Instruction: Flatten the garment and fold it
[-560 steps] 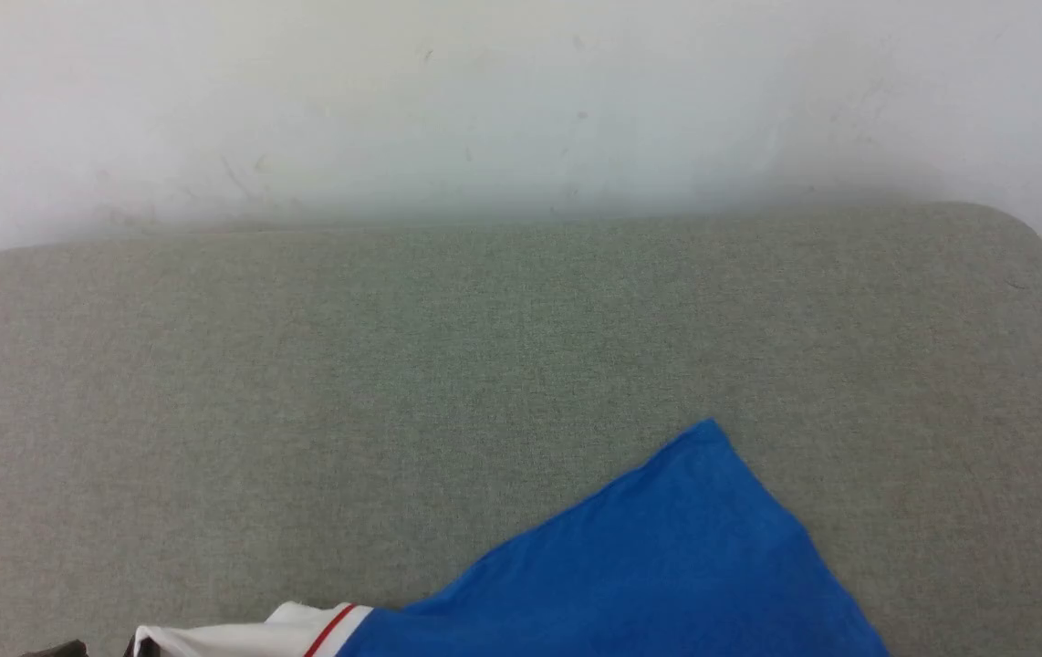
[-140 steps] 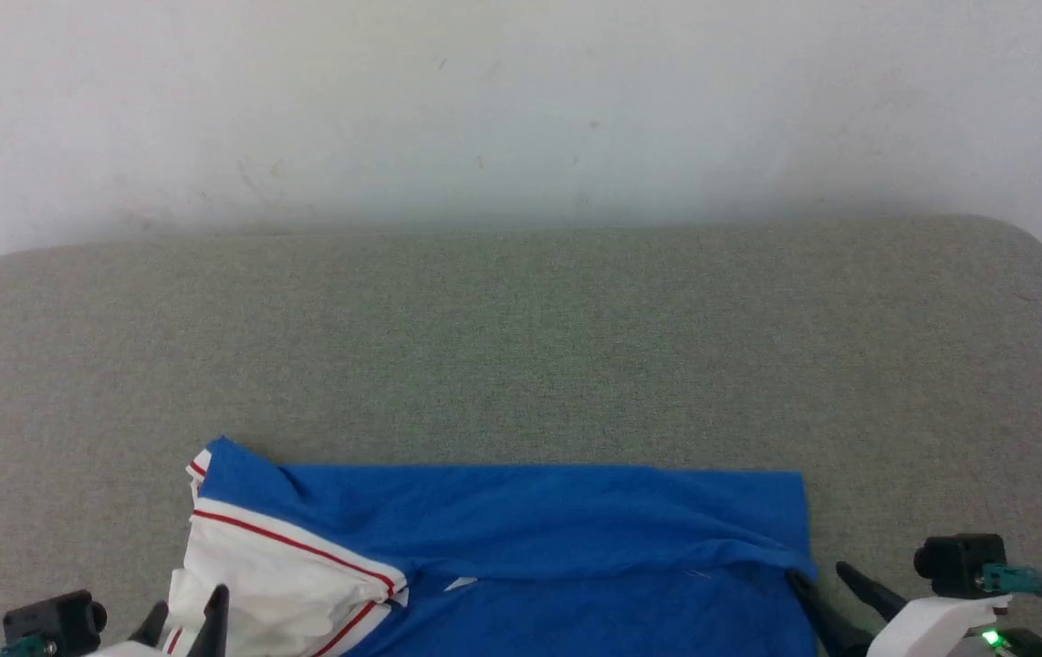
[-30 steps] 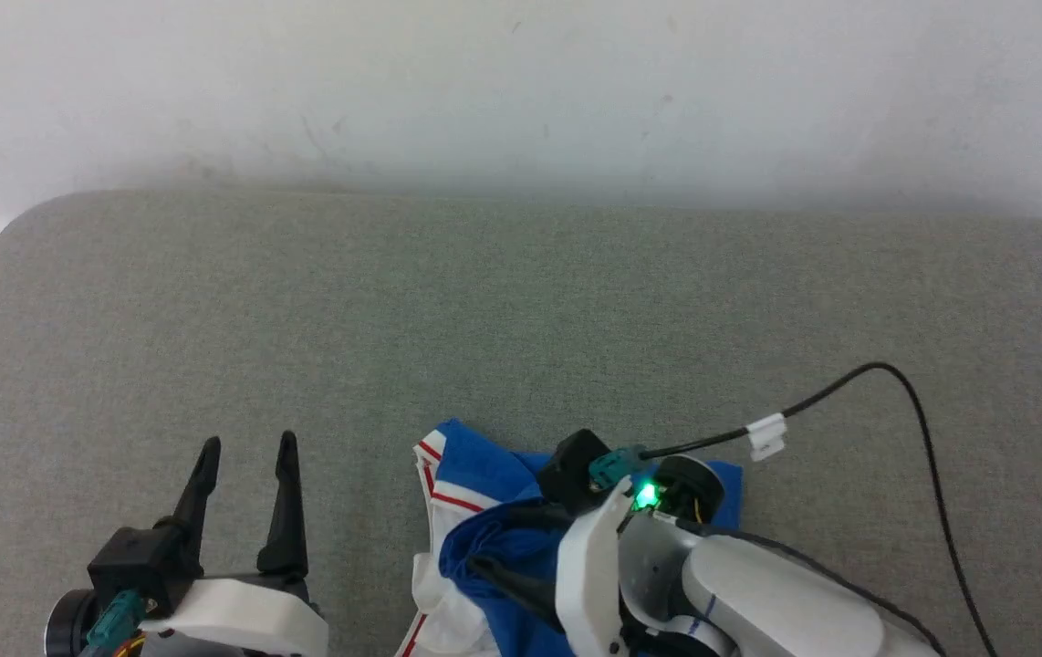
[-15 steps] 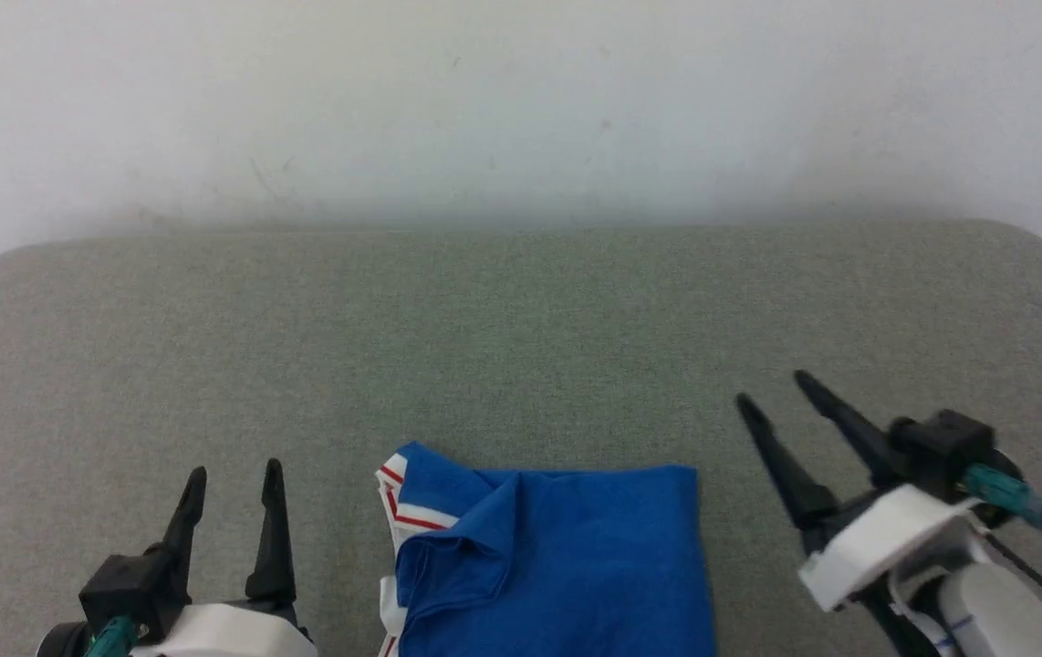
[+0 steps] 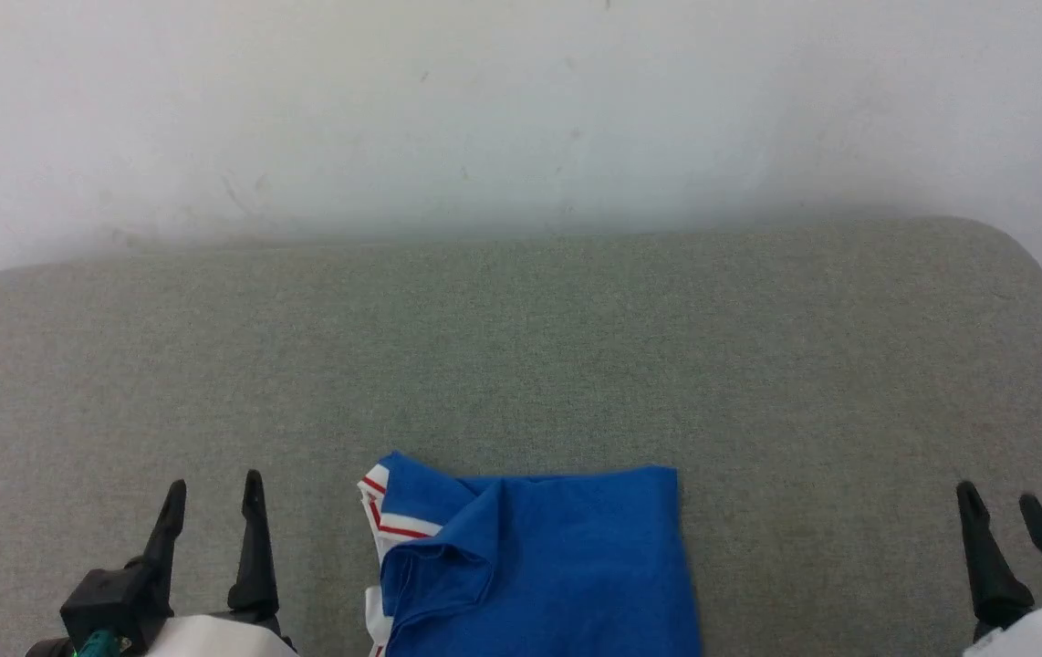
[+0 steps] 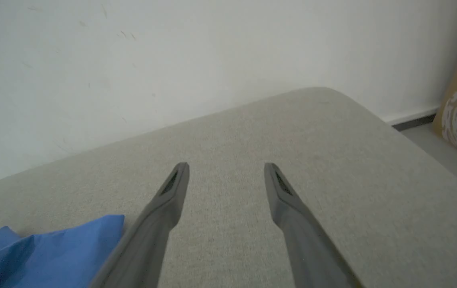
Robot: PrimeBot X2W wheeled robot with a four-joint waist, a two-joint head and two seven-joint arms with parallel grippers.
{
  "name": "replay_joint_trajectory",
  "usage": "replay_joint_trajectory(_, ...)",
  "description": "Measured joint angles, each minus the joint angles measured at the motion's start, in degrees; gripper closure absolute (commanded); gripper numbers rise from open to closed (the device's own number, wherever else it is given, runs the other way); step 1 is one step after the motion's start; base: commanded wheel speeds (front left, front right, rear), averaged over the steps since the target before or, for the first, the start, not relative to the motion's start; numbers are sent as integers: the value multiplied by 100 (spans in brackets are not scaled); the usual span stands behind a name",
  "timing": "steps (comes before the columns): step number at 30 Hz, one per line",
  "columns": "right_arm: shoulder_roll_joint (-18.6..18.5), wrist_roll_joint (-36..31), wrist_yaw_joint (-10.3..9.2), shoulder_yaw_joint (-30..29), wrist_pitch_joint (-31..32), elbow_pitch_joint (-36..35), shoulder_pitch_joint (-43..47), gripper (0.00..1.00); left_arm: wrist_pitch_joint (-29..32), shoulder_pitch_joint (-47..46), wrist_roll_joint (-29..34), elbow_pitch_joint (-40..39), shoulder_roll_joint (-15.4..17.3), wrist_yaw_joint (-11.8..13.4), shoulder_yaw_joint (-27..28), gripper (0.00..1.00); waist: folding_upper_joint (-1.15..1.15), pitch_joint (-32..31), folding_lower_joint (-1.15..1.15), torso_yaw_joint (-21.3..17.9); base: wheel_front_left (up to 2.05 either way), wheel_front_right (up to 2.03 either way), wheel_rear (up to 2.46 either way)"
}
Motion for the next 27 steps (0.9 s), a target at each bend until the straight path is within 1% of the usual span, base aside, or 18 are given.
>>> replay_joint_trajectory(3, 162, 833, -1, -573, 665, 404, 79, 0, -2, 19, -32, 15, -5, 1, 4, 0, 0, 5, 0, 14, 0, 0, 0)
replay_joint_trajectory(5, 177, 1378, -3, -817, 1260, 817, 87, 0, -19, 19, -37, 33, -9, -1, 8, 0, 0, 15, 0, 48, 0, 0, 0)
replay_joint_trajectory(6, 185, 1537, -2, -876, 1533, 1027, 90, 0, -20, 18, -47, 41, -11, -2, 8, 0, 0, 22, 0, 67, 0, 0, 0)
replay_joint_trajectory(10, 231, 2468, -3, -778, 2636, 1706, 2, 0, -31, 14, -66, 92, -35, -27, 2, 0, 0, 47, 0, 157, 0, 0, 0)
replay_joint_trajectory(14, 267, 3450, -5, -420, 3545, 2141, -292, 0, -42, -12, -66, 127, -66, -43, -31, 0, 0, 75, 1, 264, 0, 0, 0)
replay_joint_trajectory(17, 270, 4247, -8, -57, 3795, 2490, -623, 0, -42, -82, -66, 148, -90, -70, -47, 0, 0, 105, 0, 348, 0, 0, 0)
replay_joint_trajectory(20, 272, 4758, -8, 458, 3796, 2902, -976, 0, -42, -120, -66, 165, -110, -87, -81, 0, 0, 147, 1, 430, 0, 0, 0)
replay_joint_trajectory(24, 287, 4978, -7, 1117, 3582, 3422, -1441, 0, -42, -250, -66, 200, -141, -136, -134, 0, 0, 210, 1, 552, 0, 0, 0)
replay_joint_trajectory(25, 283, 5071, -7, 1240, 3533, 3540, -1553, 40, -42, -283, -66, 213, -145, -143, -147, 0, 0, 222, 1, 586, 0, 0, 0)
replay_joint_trajectory(26, 282, 5100, -7, 1354, 3475, 3632, -1647, 74, -42, -302, -66, 223, -145, -144, -154, 0, 0, 231, 1, 618, 0, 0, 0)
replay_joint_trajectory(27, 277, 5119, -7, 1452, 3421, 3709, -1729, 100, -42, -309, -66, 234, -145, -144, -158, 0, 0, 237, 1, 647, 0, 0, 0)
